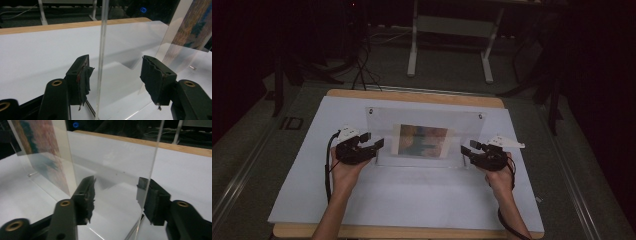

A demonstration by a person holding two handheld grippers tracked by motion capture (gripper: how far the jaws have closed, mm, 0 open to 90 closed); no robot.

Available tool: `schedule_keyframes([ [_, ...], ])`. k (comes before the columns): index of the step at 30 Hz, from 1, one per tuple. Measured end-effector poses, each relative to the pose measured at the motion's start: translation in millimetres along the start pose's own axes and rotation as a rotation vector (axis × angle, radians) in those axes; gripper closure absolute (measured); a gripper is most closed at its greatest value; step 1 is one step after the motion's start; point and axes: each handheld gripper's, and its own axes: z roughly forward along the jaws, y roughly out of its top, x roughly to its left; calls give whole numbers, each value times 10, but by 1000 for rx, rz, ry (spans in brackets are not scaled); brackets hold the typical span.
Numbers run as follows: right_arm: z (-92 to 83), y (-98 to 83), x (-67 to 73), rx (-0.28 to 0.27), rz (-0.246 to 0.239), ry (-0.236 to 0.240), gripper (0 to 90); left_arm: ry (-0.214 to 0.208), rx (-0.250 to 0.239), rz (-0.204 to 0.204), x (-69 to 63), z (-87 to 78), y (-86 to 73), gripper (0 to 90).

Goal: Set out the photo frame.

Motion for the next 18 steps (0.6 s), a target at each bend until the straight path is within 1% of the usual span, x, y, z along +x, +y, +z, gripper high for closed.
schedule_keyframes([
  [2,-4,-2,23,6,-22,-15,492,-4,-2,0,8,-2,-4,431],
  [3,-7,-1,27,8,-25,-16,495,-3,-2,0,9,-1,-4,433],
  [6,-16,-8,24,6,-23,-10,506,-2,-7,4,13,0,-8,435],
  [10,-26,-13,21,6,-23,-2,516,-8,-6,-4,23,0,-8,437],
  [14,-28,-8,18,11,-23,2,514,-12,2,-21,32,-1,-4,418],
  [16,-28,-1,10,20,-20,8,509,-10,13,-19,37,-6,4,406],
  [18,-27,0,-6,31,-16,8,492,-7,33,-7,40,-11,18,410],
])
